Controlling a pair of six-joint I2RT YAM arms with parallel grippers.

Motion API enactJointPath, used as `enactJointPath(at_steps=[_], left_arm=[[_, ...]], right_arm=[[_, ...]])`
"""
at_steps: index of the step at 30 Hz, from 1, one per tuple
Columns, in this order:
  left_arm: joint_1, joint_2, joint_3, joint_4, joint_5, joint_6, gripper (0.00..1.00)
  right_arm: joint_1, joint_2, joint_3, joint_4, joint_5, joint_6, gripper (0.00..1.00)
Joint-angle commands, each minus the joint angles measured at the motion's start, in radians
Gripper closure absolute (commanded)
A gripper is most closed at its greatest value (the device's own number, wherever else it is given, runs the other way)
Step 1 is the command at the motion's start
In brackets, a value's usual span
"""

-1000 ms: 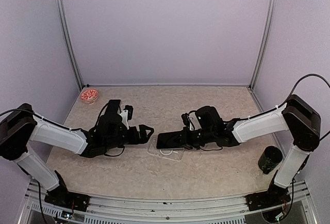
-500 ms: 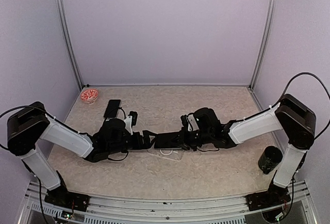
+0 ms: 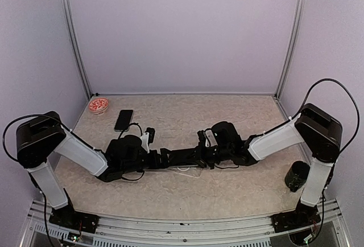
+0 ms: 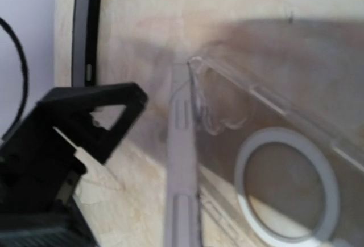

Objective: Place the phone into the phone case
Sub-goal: Install the phone on the phone case.

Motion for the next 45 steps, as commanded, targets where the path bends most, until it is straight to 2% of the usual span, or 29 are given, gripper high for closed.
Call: enactJointPath(at_steps=[1,23,33,45], left_arm=[[-0.014,0.032,-0.009,0.06,0.031,-0.011,0.01],[-0.052,0.077,-0.01,0.104,0.032,-0.034,0.01],[-0.077,0.103,-0.002,0.111,0.029,-0.045,0.01],[-0.082,0.13,0.029,0.1,0.044,-0.04,0.01]], right_arm=[[0.003,0.012,0.005,0.099,-0.033,0.033,1.0],[-0.014,0.079,-0.032,0.126,-0.059,0.114,1.0],[-0.033,0.125,-0.061,0.183,-0.102,0.222,1.0],[-0.035,0.206,-0.01,0.21,-0.175,0.218,1.0]])
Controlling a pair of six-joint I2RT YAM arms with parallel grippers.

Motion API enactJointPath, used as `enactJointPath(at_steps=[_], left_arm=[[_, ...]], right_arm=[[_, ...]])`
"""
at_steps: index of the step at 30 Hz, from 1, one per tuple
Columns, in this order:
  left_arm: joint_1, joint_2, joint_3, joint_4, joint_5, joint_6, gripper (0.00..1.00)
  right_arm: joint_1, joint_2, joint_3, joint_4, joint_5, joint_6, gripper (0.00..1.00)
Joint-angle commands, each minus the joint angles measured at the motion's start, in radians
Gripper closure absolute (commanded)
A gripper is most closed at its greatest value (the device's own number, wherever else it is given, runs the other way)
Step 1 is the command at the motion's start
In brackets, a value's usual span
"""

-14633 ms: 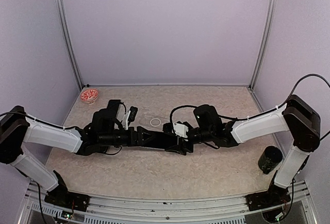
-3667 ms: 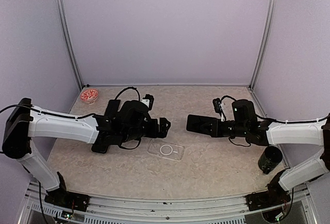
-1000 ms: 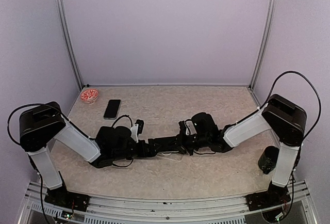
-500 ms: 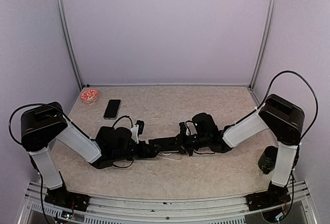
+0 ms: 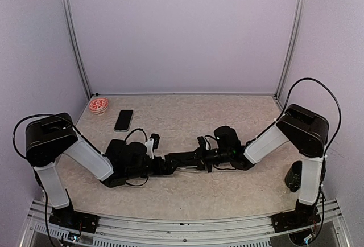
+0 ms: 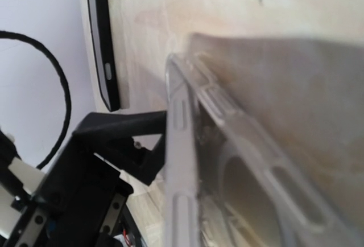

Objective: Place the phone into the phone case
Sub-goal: Install the phone on the phone case.

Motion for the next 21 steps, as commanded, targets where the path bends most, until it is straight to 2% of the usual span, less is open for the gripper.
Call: enactJointPath(at_steps=[1,9,17,21], left_arm=[[-0.02,0.029,0.035,-0.001,0.06,-0.003,0.01],[-0.02,0.037,0.049,-0.008,0.064,0.004,0.01],[0.022,-0.007,-0.015,0.039,0.081,-0.03,0.01],[0.042,-0.046,-0.038,0.038,0.084,-0.028,0.01]], right_arm=[[0.012,0.063,0.025,-0.065,-0.02,0.0,1.0],[0.012,0.09,0.02,-0.024,-0.051,0.0,1.0],[0.0,0.019,-0.001,-0.038,-0.022,-0.073,1.0],[-0.01,-0.001,-0.016,0.025,-0.04,-0.097,1.0]])
